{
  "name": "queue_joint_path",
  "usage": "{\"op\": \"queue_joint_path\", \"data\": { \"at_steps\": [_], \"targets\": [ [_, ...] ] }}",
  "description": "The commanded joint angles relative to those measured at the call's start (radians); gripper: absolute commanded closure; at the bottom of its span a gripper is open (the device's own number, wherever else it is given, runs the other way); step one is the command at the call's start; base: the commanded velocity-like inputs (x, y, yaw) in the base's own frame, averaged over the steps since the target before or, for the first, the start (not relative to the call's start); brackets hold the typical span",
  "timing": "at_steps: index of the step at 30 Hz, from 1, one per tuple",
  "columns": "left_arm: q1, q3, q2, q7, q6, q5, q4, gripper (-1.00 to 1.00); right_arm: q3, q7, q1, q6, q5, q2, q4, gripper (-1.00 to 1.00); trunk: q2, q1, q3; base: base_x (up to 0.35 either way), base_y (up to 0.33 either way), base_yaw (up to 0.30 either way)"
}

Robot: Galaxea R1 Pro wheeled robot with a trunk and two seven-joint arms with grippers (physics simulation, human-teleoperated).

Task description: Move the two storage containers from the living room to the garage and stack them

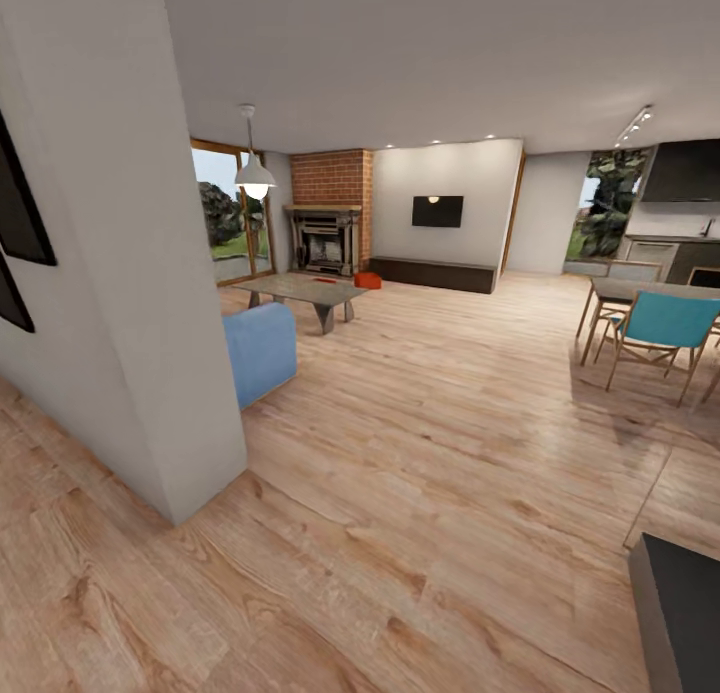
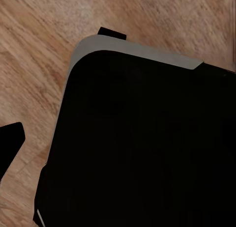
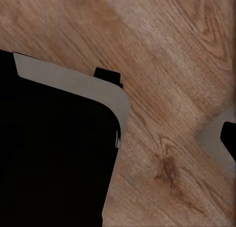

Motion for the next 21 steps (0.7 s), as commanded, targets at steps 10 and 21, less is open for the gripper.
{"op": "queue_joint_path", "data": {
  "at_steps": [10, 21],
  "targets": [
    [0.000, 0.002, 0.000, 0.001, -0.004, 0.004, -0.001, -1.00, 0.001, 0.006, -0.001, -0.008, -0.005, 0.000, 0.003, -1.00, 0.000, 0.001, -0.001, 0.324, 0.000, 0.000],
    [0.000, 0.002, 0.000, 0.001, -0.003, 0.004, -0.001, -1.00, -0.003, 0.008, -0.001, -0.005, -0.012, 0.001, 0.003, -1.00, 0.000, 0.001, -0.001, 0.324, 0.000, 0.000]
  ]
}}
